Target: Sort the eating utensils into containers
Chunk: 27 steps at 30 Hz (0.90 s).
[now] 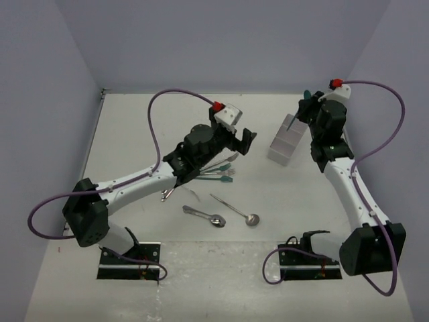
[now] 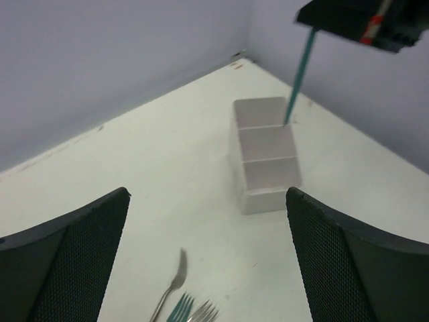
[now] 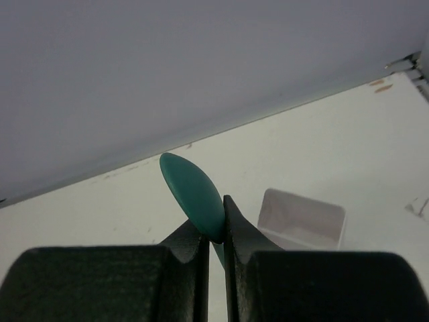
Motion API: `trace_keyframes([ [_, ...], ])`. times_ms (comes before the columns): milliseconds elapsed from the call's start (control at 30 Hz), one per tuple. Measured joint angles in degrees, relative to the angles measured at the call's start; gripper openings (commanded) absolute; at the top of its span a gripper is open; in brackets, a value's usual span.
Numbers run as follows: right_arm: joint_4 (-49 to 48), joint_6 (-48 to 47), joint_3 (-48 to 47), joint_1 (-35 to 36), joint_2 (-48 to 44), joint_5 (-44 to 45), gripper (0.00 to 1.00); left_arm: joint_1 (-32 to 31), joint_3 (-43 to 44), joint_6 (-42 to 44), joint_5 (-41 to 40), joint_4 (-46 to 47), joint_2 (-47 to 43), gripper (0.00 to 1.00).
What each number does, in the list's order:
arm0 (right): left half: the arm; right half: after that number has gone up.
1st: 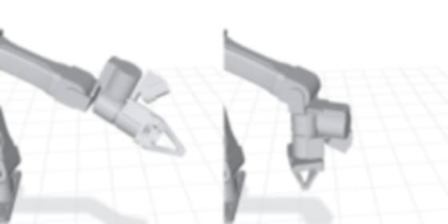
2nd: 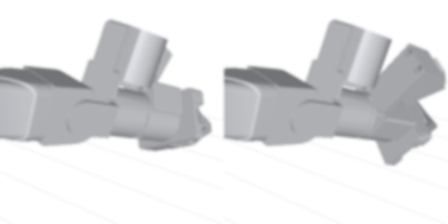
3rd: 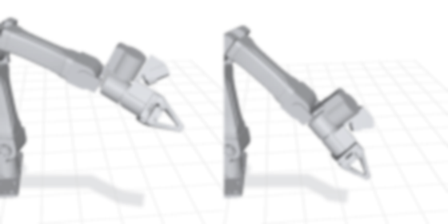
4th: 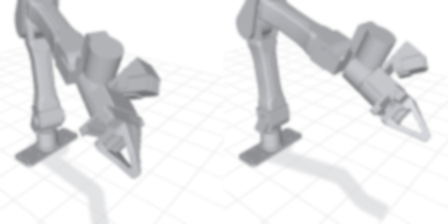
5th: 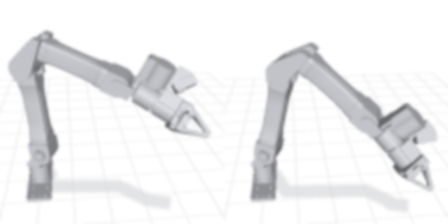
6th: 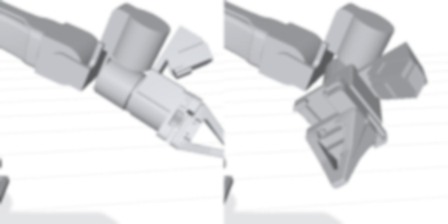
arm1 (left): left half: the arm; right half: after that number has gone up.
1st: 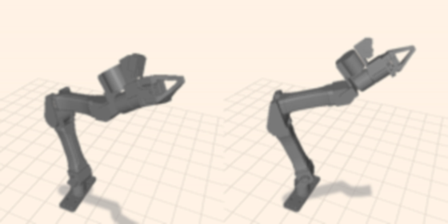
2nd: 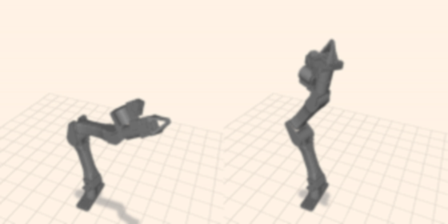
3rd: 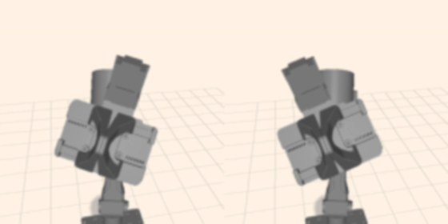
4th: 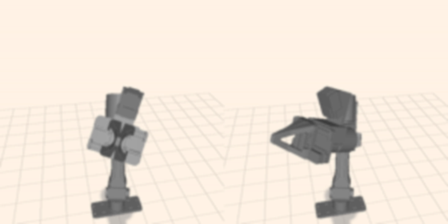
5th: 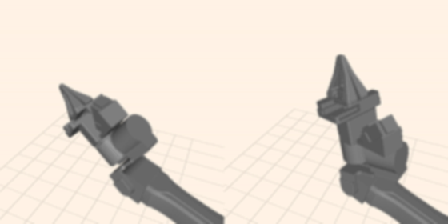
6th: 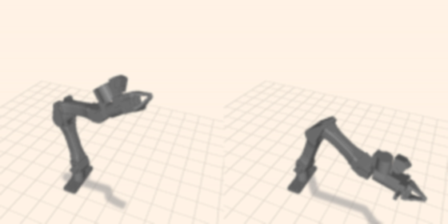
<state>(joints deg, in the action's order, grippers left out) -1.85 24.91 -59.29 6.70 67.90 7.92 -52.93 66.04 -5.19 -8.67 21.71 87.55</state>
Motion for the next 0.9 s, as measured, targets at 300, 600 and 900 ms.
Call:
trace_keyframes([
  [300, -18.99, -10.36, -1.07, -5.22, 18.12, 1.77, 0.00, 19.50, -17.05, -7.34, -8.13, -9.90, -13.55, 1.00],
  [600, -23.65, -12.72, -2.10, -5.27, 26.47, 1.99, 0.13, 22.69, -20.83, -10.36, -12.22, -11.91, -18.38, 1.00],
  [900, -20.81, -10.14, 1.86, -5.27, 20.46, 2.01, 0.58, 23.26, -20.83, -10.40, -14.40, -13.73, -18.97, 1.00],
])
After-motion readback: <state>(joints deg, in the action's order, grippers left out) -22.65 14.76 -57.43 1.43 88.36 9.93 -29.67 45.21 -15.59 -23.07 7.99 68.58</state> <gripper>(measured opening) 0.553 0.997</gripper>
